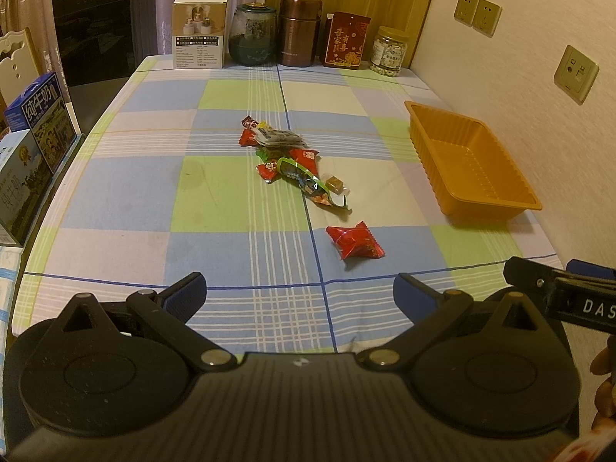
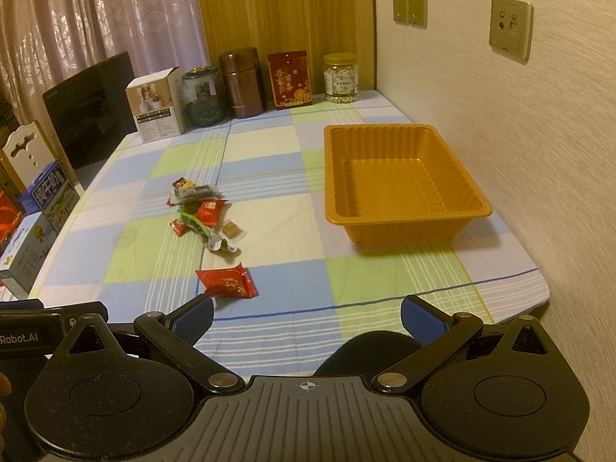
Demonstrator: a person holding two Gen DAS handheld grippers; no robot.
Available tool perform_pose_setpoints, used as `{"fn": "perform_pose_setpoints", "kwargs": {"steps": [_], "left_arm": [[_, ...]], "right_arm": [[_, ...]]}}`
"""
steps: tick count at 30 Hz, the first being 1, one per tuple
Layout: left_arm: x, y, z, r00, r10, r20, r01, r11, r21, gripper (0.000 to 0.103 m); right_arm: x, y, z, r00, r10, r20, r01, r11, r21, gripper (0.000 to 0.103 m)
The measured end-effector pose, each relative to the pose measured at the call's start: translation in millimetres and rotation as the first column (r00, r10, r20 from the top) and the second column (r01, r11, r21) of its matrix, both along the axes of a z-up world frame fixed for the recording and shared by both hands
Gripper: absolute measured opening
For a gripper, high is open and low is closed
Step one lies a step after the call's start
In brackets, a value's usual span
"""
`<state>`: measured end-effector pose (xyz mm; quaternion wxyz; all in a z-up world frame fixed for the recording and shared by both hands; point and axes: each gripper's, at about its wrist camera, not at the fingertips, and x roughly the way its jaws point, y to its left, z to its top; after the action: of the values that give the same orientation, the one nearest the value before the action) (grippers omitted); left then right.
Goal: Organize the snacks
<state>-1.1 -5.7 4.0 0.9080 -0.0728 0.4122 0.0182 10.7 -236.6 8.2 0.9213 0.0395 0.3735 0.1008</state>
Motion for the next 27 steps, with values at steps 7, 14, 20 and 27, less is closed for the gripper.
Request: {"fn": "perform_pose_setpoints", "kwargs": {"steps": [7, 14, 20, 27], "left_arm": [[-0.2, 0.3, -0.1, 1.000, -0.001, 0.001, 0.001, 1.000, 0.000, 0.103], [-0.6, -0.5, -0.6, 1.000, -0.001, 0.000, 0.001, 1.000, -0.001, 0.102], [-0.7, -0.2, -0.7, 1.000, 0.001, 0.000, -0.001, 1.000, -0.002, 0.102], [2.3, 4.9, -6.9, 1.000, 0.012, -0.007, -0.012, 1.000, -0.016, 0.103]], "right_arm": [[0.0, -0.1, 0.1, 1.000, 0.000, 0.000, 0.000, 1.000, 0.001, 0.103], [-0.2, 0.0, -0.3, 1.000, 0.000, 0.000, 0.000, 1.000, 0.001, 0.103], [-0.6, 1.1, -3.0, 1.000, 0.001, -0.005, -0.001, 1.000, 0.003, 0.103], [4.2, 1.9, -7.4, 1.000, 0.029, 0.009, -0.029, 0.999, 0.020, 0.103]]}}
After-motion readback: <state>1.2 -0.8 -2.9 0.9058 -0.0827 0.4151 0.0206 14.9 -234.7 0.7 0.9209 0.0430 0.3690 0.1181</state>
